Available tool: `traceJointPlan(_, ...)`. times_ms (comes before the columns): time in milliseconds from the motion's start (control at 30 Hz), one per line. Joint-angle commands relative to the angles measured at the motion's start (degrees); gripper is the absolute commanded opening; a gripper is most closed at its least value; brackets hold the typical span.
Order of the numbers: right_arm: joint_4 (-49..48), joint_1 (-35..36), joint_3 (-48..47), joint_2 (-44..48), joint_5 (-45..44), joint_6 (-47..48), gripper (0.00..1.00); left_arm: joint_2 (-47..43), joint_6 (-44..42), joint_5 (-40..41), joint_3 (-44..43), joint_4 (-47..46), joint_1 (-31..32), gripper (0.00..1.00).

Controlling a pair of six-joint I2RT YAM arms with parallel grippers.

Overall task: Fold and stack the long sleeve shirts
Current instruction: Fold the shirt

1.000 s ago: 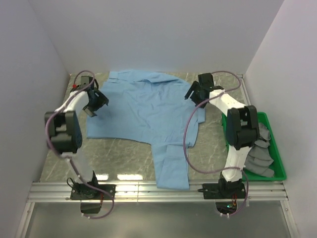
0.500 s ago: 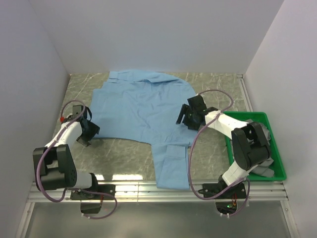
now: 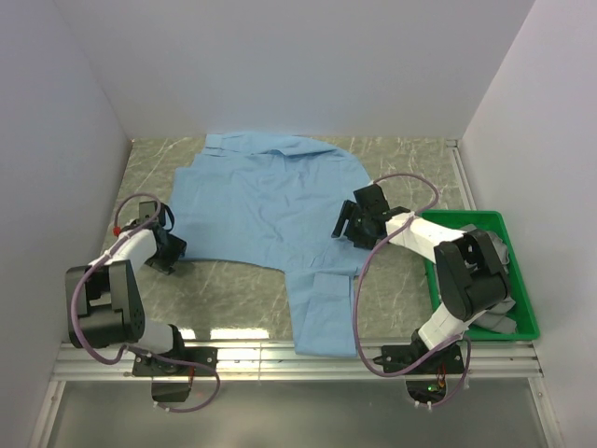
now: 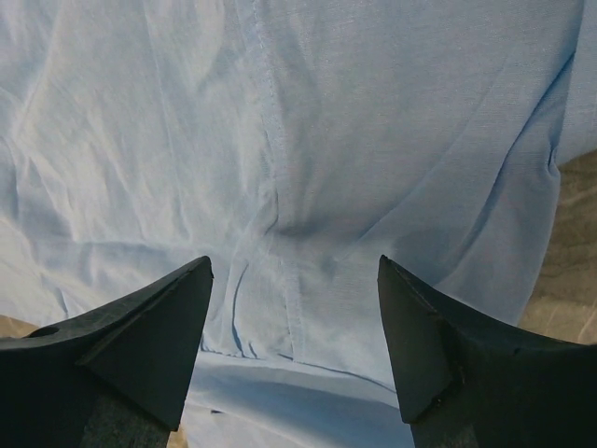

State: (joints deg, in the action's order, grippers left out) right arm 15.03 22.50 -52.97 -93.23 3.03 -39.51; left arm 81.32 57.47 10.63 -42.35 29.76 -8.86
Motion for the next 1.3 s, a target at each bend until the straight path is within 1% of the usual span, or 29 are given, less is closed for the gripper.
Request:
traceJointPlan(0, -2.10, -0.53, 0.24, 0.86, -0.83, 0.31, 0.79, 1.03, 1.06, 1.85, 0.68, -1.98, -0.36, 0.55)
traceJointPlan(33, -2.02, -0.62, 0.24, 0.77, -0.74, 0.13, 0.79, 1.38, 1.15, 1.85, 0.95, -1.98, -0.37, 0.53)
traceJointPlan(67, -2.11, -0.79, 0.32, 0.60, -0.74, 0.04, 0.78, 1.56, 1.32, 1.67, 1.13, -2.25, -0.37, 0.47)
traceJointPlan(133, -1.93, -1.41, 0.41, 0.33, -0.83, 0.13, 0.78, 1.56, 1.50, 1.06, 2.18, -2.51, -0.45, 0.39)
traceJointPlan(167, -1.50, -1.58, 0.41, 0.33, -1.53, 0.22, 0.78, 1.39, 1.41, 0.62, 2.79, -2.86, -0.45, 0.28)
traceJointPlan(233, -0.88, -2.81, 0.24, 0.33, -2.32, 0.22, 0.78, 1.04, 1.33, -0.35, 3.23, -2.69, -0.45, 0.16)
traceJointPlan(267, -0.53, -3.34, 0.32, 0.42, -2.59, 0.13, 0.78, 0.43, 1.06, -0.70, 3.50, -2.43, -0.45, 0.03)
traceJointPlan(300, -0.35, -3.86, 0.67, 0.42, -2.59, -0.13, 0.78, -0.10, 0.89, -1.57, 3.85, -1.99, -0.45, 0.01)
traceJointPlan(433, -0.09, -7.55, 1.90, 0.16, -1.80, -1.36, 0.78, -4.58, 1.23, -4.12, 5.43, -0.67, -0.54, 0.00)
traceJointPlan(567, 0.61, -9.66, 2.61, -0.64, -0.92, -2.06, 0.78, -11.96, 2.47, -5.80, 6.75, 2.32, -0.54, 0.01)
traceJointPlan(733, 1.06, -10.28, 2.52, -0.38, -2.23, -2.59, 0.78, -19.51, 3.87, -5.18, 8.15, 7.15, -0.72, 0.00)
traceJointPlan(867, 2.46, -10.28, 1.38, 1.03, -5.13, -1.72, 0.78, -22.60, 4.49, -8.68, 11.14, 9.79, -0.80, 0.00)
traceJointPlan(933, 3.25, -10.28, 0.77, 2.69, -6.54, -1.01, 0.78, -23.74, 5.10, -10.10, 12.46, 9.71, -0.80, 0.01)
traceJointPlan(967, 3.52, -10.20, 0.50, 3.40, -7.76, -0.32, 0.78, -24.97, 5.45, -12.72, 13.51, 9.44, -0.72, 0.01)
traceJointPlan(1000, 3.69, -10.20, 0.33, 4.19, -8.12, 0.04, 0.78, -25.59, 6.07, -13.53, 13.95, 9.27, -0.80, 0.02)
traceJointPlan(1100, 4.83, -9.41, -0.64, 6.30, -9.79, 1.62, 0.78, -27.79, 6.86, -15.20, 14.58, 10.40, -0.80, 0.09)
traceJointPlan(1133, 4.92, -8.62, -0.82, 7.35, -9.97, 2.06, 0.78, -28.23, 6.60, -15.38, 14.49, 11.02, -0.80, 0.15)
traceJointPlan(1200, 5.36, -7.65, -1.17, 8.41, -11.02, 3.12, 0.78, -29.90, 6.25, -14.94, 13.35, 12.34, -0.80, 0.24)
traceJointPlan(1233, 5.54, -7.39, -1.17, 9.37, -11.11, 3.47, 0.78, -30.69, 5.55, -14.33, 12.47, 13.91, -0.80, 0.36)
traceJointPlan(1267, 5.63, -6.60, -1.08, 9.73, -11.03, 4.34, 0.78, -31.13, 5.11, -13.98, 10.64, 14.45, -0.80, 0.45)
